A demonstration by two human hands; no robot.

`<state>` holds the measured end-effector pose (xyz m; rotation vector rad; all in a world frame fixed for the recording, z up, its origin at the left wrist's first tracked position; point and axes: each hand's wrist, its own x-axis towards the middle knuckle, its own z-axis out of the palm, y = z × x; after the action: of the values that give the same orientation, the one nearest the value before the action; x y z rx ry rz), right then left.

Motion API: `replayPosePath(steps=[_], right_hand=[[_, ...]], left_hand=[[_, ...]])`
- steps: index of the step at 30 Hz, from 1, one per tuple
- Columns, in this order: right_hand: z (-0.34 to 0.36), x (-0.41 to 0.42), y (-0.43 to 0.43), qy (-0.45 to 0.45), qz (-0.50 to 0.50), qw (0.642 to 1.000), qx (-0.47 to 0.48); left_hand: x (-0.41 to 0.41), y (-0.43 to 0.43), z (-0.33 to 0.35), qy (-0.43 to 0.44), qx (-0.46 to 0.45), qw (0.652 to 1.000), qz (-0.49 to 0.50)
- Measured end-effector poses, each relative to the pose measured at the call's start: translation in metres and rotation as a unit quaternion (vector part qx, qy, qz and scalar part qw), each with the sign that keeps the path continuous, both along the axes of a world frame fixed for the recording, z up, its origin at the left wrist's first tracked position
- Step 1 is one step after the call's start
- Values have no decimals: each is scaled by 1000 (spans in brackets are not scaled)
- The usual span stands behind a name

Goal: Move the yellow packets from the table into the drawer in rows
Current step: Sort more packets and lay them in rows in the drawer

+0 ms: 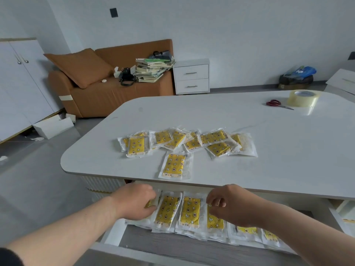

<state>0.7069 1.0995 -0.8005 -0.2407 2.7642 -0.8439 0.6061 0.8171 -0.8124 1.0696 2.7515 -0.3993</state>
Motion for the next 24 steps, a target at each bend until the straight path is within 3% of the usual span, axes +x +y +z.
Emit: replayPosePath(steps=[4, 7, 11, 15, 20, 24], right_hand=[[23, -6, -2, 50, -6, 999, -13], [40, -13, 6, 77, -28, 996, -26], [53, -25, 22, 89, -66, 993, -30], [57, -38, 36, 96, -102, 989, -37], [56, -52, 47, 98, -116, 988, -30], [63, -68, 55, 91, -110, 990, 8]], left_hand=[[4, 23, 29, 85, 213, 973, 18], [-4, 45, 44, 112, 304, 930, 174], [-15, 80, 55, 32, 273, 911, 308], [-26, 103, 53, -24, 194, 917, 347], [-39, 109, 59, -111, 205, 886, 400], [-54, 91, 60, -187, 271, 856, 398]])
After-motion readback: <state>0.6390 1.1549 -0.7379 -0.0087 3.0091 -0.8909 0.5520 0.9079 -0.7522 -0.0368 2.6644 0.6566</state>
